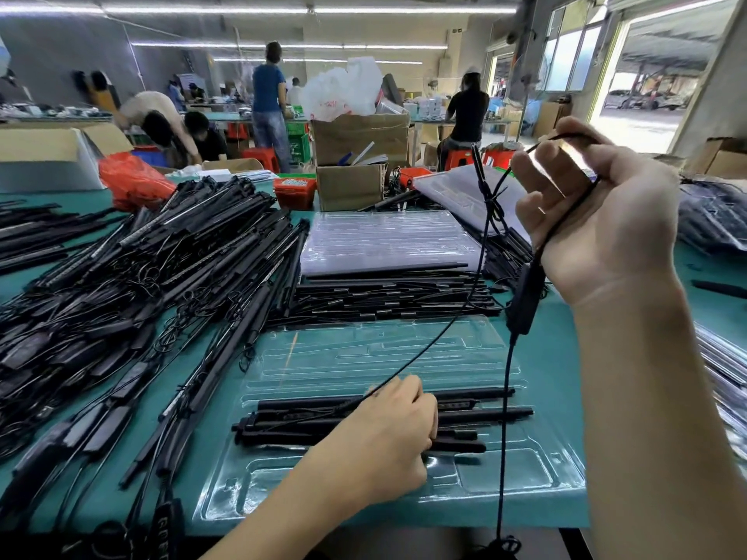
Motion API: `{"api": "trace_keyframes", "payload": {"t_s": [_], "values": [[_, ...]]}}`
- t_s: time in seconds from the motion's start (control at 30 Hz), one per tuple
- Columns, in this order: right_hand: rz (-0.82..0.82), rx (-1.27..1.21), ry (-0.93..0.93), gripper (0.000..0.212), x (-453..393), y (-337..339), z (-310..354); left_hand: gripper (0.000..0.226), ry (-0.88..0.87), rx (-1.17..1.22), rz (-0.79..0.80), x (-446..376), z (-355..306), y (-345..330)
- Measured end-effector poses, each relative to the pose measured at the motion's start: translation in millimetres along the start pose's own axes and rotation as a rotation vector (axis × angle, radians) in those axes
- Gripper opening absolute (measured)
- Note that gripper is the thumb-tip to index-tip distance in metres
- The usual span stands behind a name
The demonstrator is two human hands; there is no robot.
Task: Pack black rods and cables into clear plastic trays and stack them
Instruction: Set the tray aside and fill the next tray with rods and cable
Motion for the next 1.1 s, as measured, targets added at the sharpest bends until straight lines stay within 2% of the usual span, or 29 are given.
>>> {"api": "trace_keyframes", "payload": {"t_s": [0.17, 0.33, 0.4, 0.77, 0.93, 1.1], "values": [[0.002, 0.003, -0.001, 0.036, 0.3, -1.1, -0.6, 0.006, -0.004, 0.070, -0.025, 11.0, 1.8, -4.9], [-0.002, -0.001, -0.004, 0.035, 0.6, -1.4, -2.2, 0.039, 0.016, 0.055, 0.035, 21.9, 15.0, -12.8], [-0.005, -0.006, -0.007, 0.035, 0.0, -2.9, -3.6, 0.045, 0.026, 0.048, 0.065, 21.6, 17.9, -16.1], [0.064, -0.124, -0.121, 0.034, 7.3, -16.2, -0.9, 0.052, -0.003, 0.063, 0.088, 18.8, 21.0, -17.5], [0.082, -0.138, -0.115, 0.034, 12.8, -21.5, 5.7, 0.051, -0.046, 0.076, 0.073, 23.8, 14.8, -19.5], [0.091, -0.140, -0.124, 0.032, 12.7, -28.4, 3.3, 0.049, -0.012, 0.124, 0.096, 18.6, 10.7, -19.8]]}}
Point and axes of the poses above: each hand's wrist, its own x-axis away from the middle knuckle, its own y-axis out of the back of the hand, z = x × y, the point moved 3 cm from there along -x, towards the middle knuckle, and after that the axes turned 8 degrees about -y, right-handed, at the moved point
